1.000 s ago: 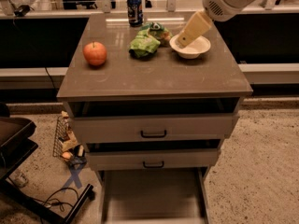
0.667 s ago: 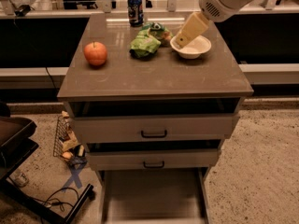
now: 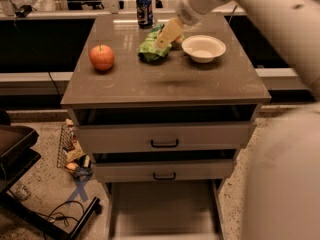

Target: Place green rice chip bag into bottom drawer

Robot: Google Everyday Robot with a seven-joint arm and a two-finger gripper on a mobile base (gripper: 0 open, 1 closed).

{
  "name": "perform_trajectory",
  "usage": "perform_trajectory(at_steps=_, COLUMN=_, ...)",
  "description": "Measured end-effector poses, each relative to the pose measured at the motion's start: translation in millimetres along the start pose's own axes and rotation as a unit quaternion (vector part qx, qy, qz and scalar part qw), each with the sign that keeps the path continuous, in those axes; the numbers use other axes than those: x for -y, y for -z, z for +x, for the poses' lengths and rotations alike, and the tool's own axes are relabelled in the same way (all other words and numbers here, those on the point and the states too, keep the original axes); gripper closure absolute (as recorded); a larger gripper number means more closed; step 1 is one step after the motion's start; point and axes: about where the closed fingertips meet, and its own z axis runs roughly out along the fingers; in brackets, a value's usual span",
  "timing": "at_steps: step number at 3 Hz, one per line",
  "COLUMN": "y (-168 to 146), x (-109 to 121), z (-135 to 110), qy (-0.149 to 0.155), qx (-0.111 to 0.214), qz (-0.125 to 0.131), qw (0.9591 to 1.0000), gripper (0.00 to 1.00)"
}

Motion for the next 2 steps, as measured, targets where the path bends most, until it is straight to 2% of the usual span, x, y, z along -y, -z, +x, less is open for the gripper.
perform_trajectory(at_steps=1, y=-78, x=-15, z=9, qy=-0.048, qx=-0.069, qz=-0.066, qw=0.9943, gripper=0.0)
perform_trajectory(at_steps=2, y=-110, x=-10, z=13, qy=-0.118, qx=-0.111, qz=-0.073, qw=0.9841, gripper=0.0)
